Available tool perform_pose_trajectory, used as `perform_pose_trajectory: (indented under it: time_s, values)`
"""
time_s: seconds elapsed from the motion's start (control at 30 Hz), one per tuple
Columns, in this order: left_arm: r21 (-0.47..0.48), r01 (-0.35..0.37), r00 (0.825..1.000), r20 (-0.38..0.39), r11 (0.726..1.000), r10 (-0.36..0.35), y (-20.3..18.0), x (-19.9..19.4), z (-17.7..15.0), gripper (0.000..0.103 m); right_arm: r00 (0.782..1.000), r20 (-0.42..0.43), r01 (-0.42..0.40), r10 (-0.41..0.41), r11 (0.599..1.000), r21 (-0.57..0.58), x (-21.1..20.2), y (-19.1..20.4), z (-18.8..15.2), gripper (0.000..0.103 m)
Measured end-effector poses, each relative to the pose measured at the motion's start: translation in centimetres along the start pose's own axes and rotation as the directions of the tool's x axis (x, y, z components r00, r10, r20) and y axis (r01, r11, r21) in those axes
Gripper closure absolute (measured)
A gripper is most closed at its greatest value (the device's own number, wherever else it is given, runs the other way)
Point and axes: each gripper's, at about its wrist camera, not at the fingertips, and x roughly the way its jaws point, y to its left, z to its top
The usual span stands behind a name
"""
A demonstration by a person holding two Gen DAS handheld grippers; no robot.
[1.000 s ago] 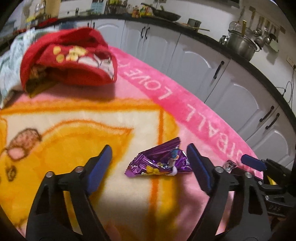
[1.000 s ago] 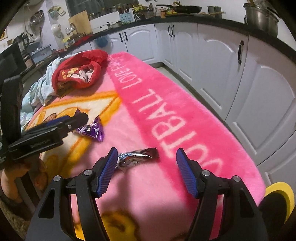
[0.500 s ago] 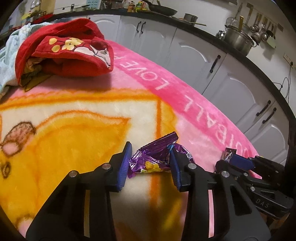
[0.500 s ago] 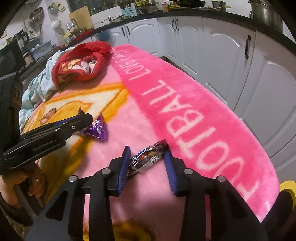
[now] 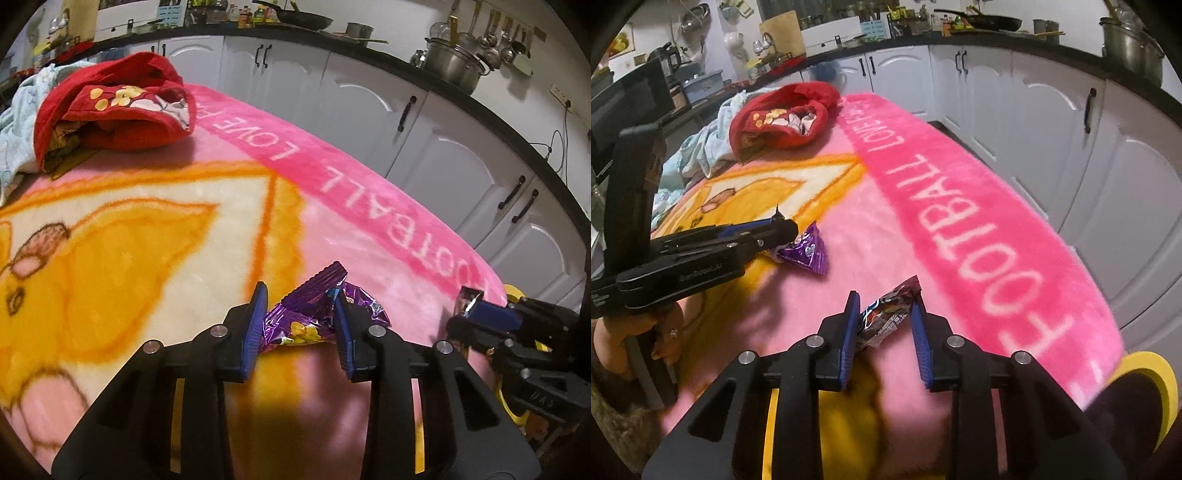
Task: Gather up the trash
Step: 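Carry purple foil wrapper in left tool and brown wrapper in right tool to bin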
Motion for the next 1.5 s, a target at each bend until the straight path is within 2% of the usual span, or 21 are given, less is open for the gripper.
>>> perform_pose_trajectory:
  time_s: [0.4,0.73,1.1,1.5]
  values:
    - [0.081,0.051,0.998,0.039,0.995,-0.054,-6.7,-2.0,-0.3,0.077,0.994,0.106,0.015,-0.022,0.998,0.065,-6.8,-3.7,-1.0,0.079]
    - [0.186,0.105,0.989,0.079,0.977,-0.122,-13.0,-3.5,0.1,0.077,0.975,0.189,0.106,-0.120,0.991,0.083,-13.1,-7.2,-3.6,0.080]
    - [0.278,0.175,0.977,0.068,0.945,-0.201,-19.5,-3.4,-0.5,0.076,0.955,0.211,0.185,-0.208,0.975,0.123,-17.6,-10.3,-7.6,0.080]
    - [0.363,0.223,0.967,0.037,0.905,-0.254,-24.8,-2.6,-1.6,0.076,0.944,0.194,0.232,-0.268,0.954,0.188,-20.0,-13.3,-11.1,0.080]
